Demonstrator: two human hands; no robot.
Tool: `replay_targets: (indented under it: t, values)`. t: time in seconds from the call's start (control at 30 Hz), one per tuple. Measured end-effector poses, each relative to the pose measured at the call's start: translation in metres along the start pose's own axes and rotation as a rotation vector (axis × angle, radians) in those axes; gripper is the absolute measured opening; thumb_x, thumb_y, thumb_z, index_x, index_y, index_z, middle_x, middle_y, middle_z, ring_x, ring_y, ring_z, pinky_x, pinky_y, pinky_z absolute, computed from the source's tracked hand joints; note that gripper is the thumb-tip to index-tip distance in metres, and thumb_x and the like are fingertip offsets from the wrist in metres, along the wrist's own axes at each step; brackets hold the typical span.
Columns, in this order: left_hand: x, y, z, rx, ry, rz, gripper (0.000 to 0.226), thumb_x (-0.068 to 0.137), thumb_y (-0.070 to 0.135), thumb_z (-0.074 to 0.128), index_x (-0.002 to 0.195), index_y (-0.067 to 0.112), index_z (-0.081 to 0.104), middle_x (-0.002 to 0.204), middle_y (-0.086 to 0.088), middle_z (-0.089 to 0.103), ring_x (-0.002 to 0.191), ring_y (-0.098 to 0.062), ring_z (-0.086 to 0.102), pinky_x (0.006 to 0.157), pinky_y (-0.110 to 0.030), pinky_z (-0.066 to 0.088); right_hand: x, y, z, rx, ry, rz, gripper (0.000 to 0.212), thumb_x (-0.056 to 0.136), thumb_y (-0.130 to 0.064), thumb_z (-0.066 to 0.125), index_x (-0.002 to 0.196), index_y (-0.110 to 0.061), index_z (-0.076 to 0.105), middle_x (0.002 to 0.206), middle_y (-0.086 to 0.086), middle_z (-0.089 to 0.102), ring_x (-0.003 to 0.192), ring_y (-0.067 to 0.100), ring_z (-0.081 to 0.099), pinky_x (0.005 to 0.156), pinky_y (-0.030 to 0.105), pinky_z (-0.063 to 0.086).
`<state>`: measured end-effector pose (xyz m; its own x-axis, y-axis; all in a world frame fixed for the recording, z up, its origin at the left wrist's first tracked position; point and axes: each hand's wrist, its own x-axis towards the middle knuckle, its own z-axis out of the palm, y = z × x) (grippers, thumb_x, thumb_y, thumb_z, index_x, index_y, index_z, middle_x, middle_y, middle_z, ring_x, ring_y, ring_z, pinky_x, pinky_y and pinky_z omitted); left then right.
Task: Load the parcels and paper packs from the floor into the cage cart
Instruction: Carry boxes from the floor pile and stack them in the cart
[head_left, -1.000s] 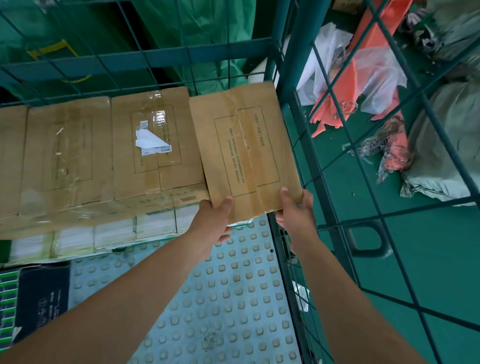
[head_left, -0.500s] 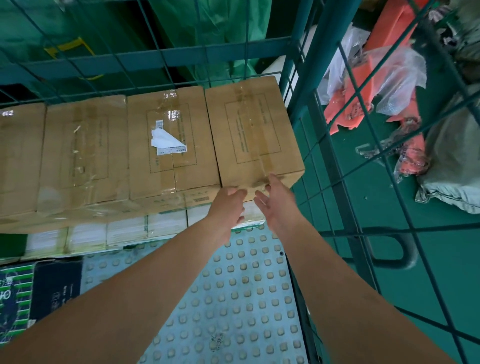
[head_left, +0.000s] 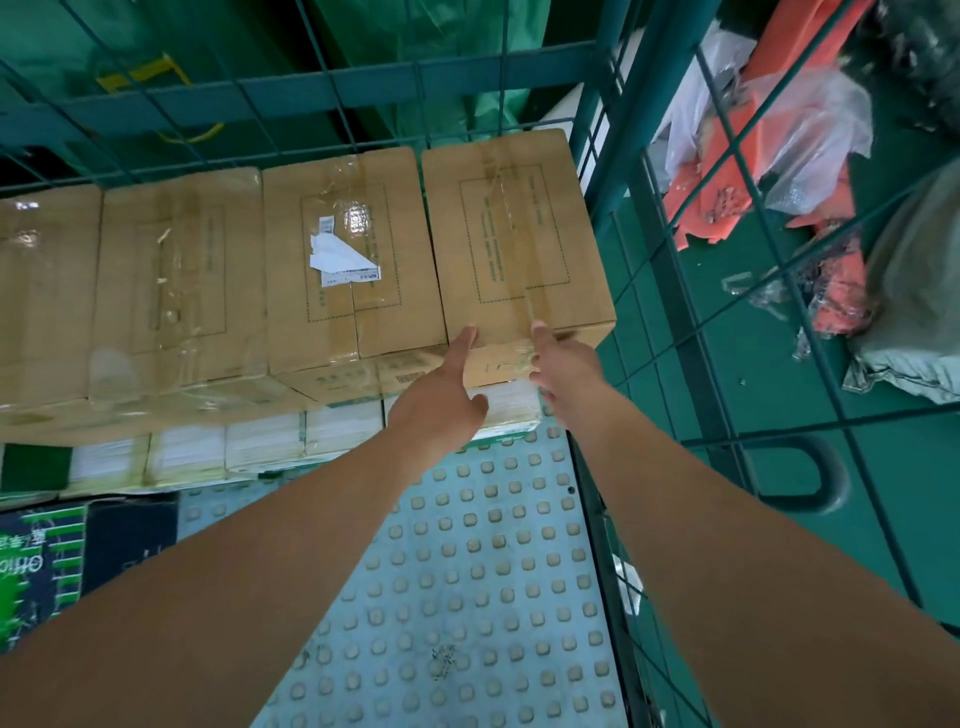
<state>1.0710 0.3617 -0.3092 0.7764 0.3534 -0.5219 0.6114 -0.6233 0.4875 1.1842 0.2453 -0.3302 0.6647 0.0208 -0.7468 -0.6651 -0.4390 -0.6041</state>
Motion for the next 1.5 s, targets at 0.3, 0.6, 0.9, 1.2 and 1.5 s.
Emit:
replay_targets:
  t: [0.3, 0.6, 0.9, 1.2, 1.5]
  values:
    - [-0.061, -0.016, 0.008, -0.222, 0.004, -0.044, 0.062, 0.103, 0.028, 0.054, 0.158, 0.037, 0.026, 0.127, 0.003, 0.067, 0.057, -0.014, 0.065, 0.049, -0.022, 0.048, -0.086, 0.045, 0.001, 0.143, -0.181, 0.099, 0.036, 0.106, -0.034, 0.054, 0.126, -0.005, 0.064, 0.124, 0.014, 0.07, 0.085, 0.018, 0.064, 0.093, 0.036, 0.054]
    - [-0.156, -0.05, 0.017, -0.781, -0.032, -0.307, 0.052, 0.101, 0.019, 0.062, 0.148, 0.028, 0.043, 0.115, -0.007, 0.069, 0.087, -0.019, 0.068, 0.077, -0.036, 0.054, -0.206, 0.093, -0.003, 0.319, -0.215, 0.2, 0.034, 0.106, -0.032, 0.054, 0.127, -0.006, 0.064, 0.129, 0.012, 0.067, 0.123, 0.027, 0.063, 0.111, 0.043, 0.047]
    - [-0.329, -0.093, -0.043, -1.039, -0.029, -0.344, 0.03, 0.103, 0.027, 0.059, 0.132, 0.026, 0.057, 0.121, 0.006, 0.064, 0.105, -0.014, 0.066, 0.086, -0.029, 0.056, -0.376, 0.149, 0.038, 0.415, -0.193, 0.177, 0.026, 0.104, -0.039, 0.057, 0.106, -0.015, 0.066, 0.109, 0.002, 0.072, 0.094, 0.016, 0.068, 0.099, 0.034, 0.053]
    - [-0.51, -0.13, -0.106, -0.966, -0.145, -0.282, 0.009, 0.103, 0.028, 0.059, 0.11, 0.029, 0.064, 0.118, 0.005, 0.065, 0.109, -0.015, 0.063, 0.094, -0.032, 0.056, -0.573, 0.197, 0.06, 0.516, -0.162, 0.148, 0.029, 0.104, -0.04, 0.057, 0.121, -0.017, 0.064, 0.115, 0.003, 0.07, 0.104, 0.018, 0.068, 0.094, 0.033, 0.054]
    - [-0.603, -0.098, -0.054, -0.768, -0.42, -0.089, 0.009, 0.105, 0.034, 0.058, 0.11, 0.03, 0.063, 0.117, 0.011, 0.062, 0.11, -0.009, 0.06, 0.102, -0.034, 0.052, -0.679, 0.29, -0.013, 0.772, 0.1, 0.118, 0.03, 0.104, -0.039, 0.057, 0.125, -0.019, 0.063, 0.121, 0.004, 0.069, 0.109, 0.019, 0.067, 0.09, 0.033, 0.053]
